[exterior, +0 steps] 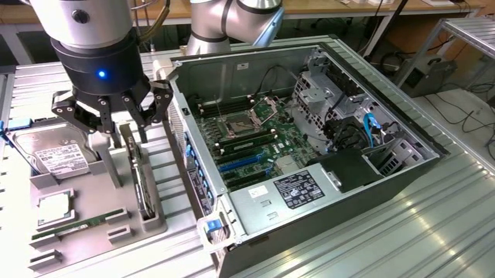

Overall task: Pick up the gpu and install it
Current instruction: 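Pick up the gpu and move the gpu toward the slot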

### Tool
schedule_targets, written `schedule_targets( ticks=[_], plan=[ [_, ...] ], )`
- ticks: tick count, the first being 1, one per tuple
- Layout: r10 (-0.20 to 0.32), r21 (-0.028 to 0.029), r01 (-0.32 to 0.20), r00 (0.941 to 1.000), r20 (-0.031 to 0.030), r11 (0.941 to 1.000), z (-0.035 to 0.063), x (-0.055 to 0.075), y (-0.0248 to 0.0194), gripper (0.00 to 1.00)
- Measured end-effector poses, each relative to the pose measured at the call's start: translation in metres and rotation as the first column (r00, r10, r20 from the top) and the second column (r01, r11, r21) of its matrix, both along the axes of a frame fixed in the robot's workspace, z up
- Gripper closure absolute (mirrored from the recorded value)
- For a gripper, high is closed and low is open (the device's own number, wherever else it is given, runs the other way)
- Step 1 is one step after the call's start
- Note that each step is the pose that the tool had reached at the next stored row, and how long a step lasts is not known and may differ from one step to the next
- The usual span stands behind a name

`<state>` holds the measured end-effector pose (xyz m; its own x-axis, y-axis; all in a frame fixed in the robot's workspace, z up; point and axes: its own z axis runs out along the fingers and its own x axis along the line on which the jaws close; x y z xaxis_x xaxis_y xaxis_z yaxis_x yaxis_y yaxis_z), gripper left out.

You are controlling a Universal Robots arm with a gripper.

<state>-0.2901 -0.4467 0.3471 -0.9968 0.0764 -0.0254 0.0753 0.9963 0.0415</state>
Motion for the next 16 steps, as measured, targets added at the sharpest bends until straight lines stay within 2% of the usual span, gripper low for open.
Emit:
schedule_targets(
  ticks=[16],
  plan=[
    [0.0, 0.0, 0.0, 1.0, 0.0003, 1.0, -0.0403, -0.013, 0.0, 0.58]
  ],
)
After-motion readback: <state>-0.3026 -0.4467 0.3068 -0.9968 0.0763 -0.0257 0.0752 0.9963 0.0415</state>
